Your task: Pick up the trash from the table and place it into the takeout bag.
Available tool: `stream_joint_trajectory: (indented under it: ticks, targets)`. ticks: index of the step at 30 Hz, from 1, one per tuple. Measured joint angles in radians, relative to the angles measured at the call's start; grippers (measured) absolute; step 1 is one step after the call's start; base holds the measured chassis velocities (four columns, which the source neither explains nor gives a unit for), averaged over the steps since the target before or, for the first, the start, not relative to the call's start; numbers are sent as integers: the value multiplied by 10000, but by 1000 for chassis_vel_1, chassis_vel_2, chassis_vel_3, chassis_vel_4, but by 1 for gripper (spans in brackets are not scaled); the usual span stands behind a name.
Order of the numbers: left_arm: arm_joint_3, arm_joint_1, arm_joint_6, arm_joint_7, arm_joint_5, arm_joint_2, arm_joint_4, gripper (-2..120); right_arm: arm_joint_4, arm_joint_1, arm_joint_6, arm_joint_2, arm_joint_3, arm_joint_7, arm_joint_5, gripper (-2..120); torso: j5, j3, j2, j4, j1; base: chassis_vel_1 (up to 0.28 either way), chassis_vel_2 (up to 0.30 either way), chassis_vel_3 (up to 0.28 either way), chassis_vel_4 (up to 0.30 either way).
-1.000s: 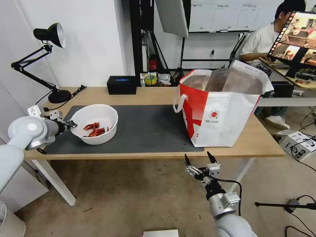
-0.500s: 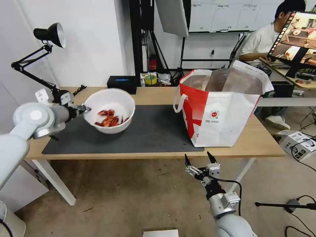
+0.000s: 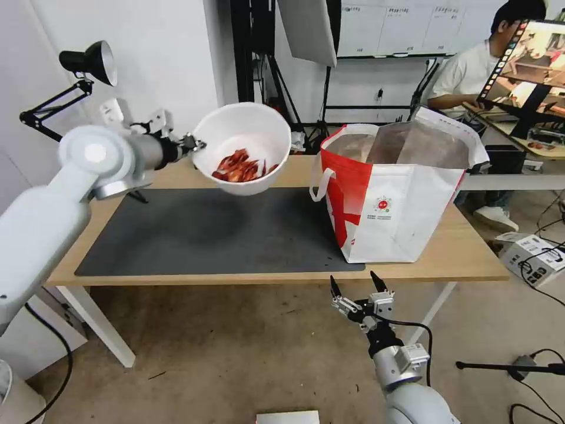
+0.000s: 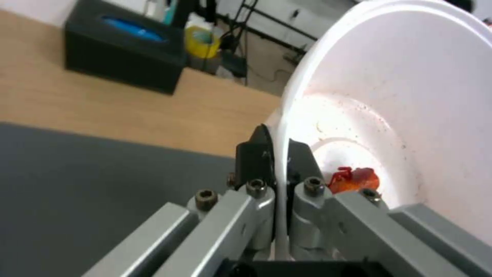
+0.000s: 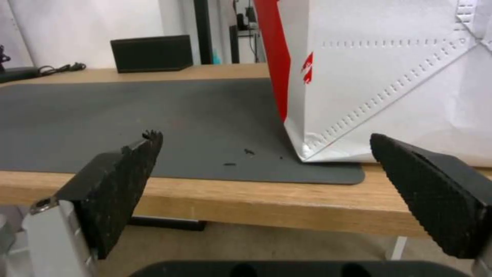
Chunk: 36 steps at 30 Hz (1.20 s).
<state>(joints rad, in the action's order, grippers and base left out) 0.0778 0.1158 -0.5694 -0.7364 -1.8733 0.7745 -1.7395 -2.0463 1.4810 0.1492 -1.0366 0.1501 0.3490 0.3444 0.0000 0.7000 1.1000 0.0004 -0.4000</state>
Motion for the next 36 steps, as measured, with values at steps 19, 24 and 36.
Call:
stream_joint_trajectory:
  ticks: [19,24,36]
  targets:
    - [1910,-2957,223,-586,-150,3258,1984,0,0,0,0,0,0,0,0,100,4,0,1,-5,-1,0,0,0,0]
    - [2148,-3284,347,-672,290,4834,3173,0,0,0,0,0,0,0,0,100,5,0,1,-5,-1,0,0,0,0]
    - [2890,-3117,972,-496,2715,6135,4234,0,-1,0,0,0,0,0,1,100,1,0,0,-3,-1,0,0,0,0]
